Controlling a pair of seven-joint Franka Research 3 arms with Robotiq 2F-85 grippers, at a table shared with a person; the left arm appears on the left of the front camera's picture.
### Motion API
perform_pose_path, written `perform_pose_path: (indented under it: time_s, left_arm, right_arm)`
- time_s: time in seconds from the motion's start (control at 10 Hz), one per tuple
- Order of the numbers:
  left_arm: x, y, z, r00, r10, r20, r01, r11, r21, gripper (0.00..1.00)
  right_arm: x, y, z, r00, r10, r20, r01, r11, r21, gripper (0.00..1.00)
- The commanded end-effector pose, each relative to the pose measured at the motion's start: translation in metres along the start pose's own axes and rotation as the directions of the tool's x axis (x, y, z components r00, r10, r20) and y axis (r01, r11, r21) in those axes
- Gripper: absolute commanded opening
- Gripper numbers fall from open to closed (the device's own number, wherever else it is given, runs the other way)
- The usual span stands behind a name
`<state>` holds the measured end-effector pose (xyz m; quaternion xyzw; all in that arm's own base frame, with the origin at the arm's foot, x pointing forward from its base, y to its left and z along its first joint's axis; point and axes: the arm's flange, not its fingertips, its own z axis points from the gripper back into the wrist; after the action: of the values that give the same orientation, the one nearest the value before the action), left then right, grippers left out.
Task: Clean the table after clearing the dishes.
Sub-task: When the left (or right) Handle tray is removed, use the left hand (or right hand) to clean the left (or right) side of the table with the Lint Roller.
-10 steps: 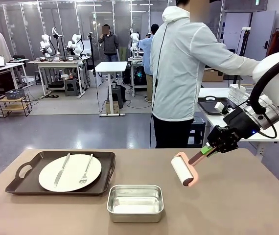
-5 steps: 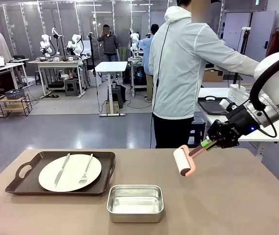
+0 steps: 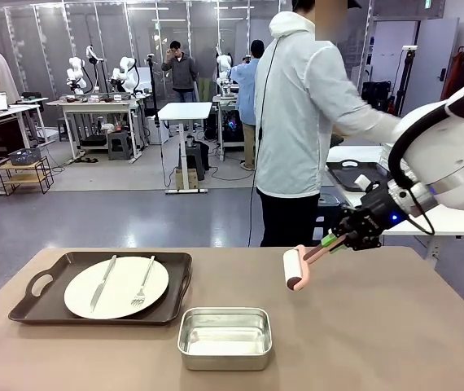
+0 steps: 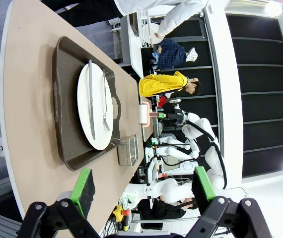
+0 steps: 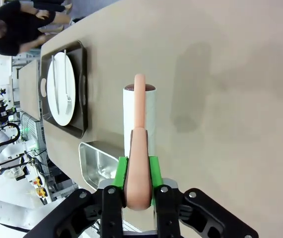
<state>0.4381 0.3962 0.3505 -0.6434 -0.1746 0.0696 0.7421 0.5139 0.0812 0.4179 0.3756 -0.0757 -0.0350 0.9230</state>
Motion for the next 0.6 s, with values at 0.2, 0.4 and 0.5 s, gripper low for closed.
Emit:
perform_pose_path:
  time_s: [0.2,0.4,0.5]
  left_arm:
    - [-0.001,-0.001,0.003,1.0,-0.005,0.005,0.005,1.0,0.003,1.0]
    - [-0.001,-0.001,0.003,1.0,-0.005,0.005,0.005,1.0,0.003,1.0]
    - [-0.001,-0.001,0.003,1.0,-0.005,0.005,0.005,1.0,0.003,1.0]
  right_arm:
    - [0.004,-0.005,-0.039,0.999,-0.021,0.034,0.024,0.996,-0.085,0.21]
    - [0.006,-0.017,-0.055,0.997,-0.044,0.056,0.049,0.996,-0.08,0.21]
    - [0.006,-0.024,-0.059,0.997,-0.055,0.055,0.059,0.995,-0.075,0.21]
